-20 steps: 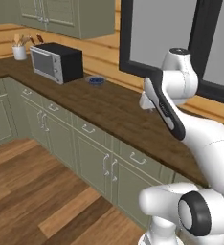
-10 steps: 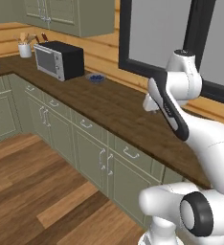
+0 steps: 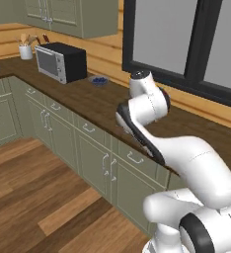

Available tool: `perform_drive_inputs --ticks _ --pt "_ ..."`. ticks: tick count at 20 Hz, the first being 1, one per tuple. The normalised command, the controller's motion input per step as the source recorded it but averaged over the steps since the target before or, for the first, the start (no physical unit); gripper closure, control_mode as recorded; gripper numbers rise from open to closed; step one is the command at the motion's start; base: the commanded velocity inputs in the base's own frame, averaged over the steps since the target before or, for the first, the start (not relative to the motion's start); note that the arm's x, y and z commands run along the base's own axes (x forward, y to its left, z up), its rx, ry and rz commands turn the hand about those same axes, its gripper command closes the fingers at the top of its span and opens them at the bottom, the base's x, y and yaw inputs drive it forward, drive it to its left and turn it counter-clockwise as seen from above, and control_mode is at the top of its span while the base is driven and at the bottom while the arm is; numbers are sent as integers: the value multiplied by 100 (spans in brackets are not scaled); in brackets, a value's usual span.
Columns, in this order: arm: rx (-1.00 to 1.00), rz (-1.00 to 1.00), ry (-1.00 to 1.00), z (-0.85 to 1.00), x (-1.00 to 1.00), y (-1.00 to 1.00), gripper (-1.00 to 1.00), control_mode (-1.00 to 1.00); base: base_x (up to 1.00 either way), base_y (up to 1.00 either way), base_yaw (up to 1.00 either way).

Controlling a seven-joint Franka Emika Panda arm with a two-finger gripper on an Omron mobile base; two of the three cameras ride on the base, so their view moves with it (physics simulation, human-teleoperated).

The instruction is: Take a straw from the drawer in front and place it inside the glass cup on the dining counter.

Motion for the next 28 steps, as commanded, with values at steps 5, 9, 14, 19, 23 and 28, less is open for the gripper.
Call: perform_drive_inputs --ticks 5,9,14,19,23,28 --pt "-41 0 0 -90 51 72 -100 -100 0 0 0" --pt "-40 0 1 -100 57 58 -100 -100 0 0 0" --pt "-33 -3 5 -92 61 32 -100 -100 0 0 0" --pt "-23 -6 7 -72 81 1 -100 -100 0 0 0" --pt "-20 -7 2 -64 79 -3 -100 -100 0 0 0" --pt "-16 -3 5 -75 66 -6 -100 -100 0 0 0"
